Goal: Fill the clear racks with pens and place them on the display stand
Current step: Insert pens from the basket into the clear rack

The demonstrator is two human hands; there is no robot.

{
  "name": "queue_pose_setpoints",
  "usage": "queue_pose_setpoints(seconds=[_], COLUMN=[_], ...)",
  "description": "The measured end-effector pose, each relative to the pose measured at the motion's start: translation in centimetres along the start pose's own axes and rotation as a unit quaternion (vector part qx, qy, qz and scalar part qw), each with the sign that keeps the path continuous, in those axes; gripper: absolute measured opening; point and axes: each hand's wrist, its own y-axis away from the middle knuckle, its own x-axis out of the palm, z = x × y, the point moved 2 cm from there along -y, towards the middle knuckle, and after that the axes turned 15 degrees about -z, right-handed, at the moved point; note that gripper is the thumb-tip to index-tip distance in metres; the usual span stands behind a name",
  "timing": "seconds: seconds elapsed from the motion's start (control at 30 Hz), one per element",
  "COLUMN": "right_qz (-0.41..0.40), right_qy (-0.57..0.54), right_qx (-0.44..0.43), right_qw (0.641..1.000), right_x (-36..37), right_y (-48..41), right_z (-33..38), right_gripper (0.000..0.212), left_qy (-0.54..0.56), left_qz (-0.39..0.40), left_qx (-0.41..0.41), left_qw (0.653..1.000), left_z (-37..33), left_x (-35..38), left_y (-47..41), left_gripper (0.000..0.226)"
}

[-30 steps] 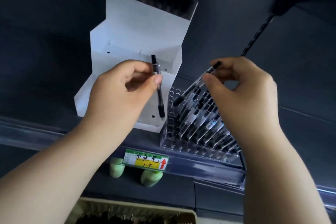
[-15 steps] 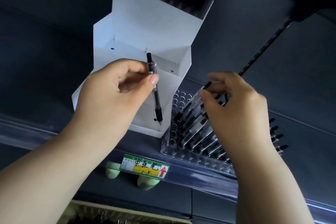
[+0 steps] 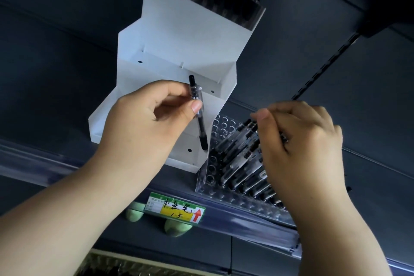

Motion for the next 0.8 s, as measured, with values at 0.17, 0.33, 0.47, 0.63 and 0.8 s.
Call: queue_pose_setpoints(seconds=[0.17,0.33,0.47,0.63,0.8], right_qz=[0.016,0.047,0.036,0.018,0.016], right_qy=[0.018,0.020,-0.002,-0.040,-0.054], right_qx=[-0.012,-0.002,0.007,0.031,0.045], right_qw=[1.000,0.999,0.999,0.999,0.997], right_x=[0.1,0.4,0.5,0.5,0.5], right_y=[0.5,0.8,1.0,1.2,1.6], right_z=[0.3,0.1,0.1,0.2,0.1], right_gripper=[0.051,0.054,0.053,0.055,0.057], left_qy=[-0.004,0.010,0.005,-0.013,-0.044], left_qz=[0.002,-0.008,0.012,0.048,0.085], left_qx=[-0.004,0.005,0.021,0.031,0.055], left_qw=[1.000,1.000,1.000,0.998,0.994], left_z=[0.1,-0.3,-0.5,-0.5,-0.5], left_x=[0.3,0.6,1.1,2.3,3.5], left_y=[0.1,0.3,0.6,0.9,1.4], left_gripper=[0.011,0.013,0.013,0.022,0.019])
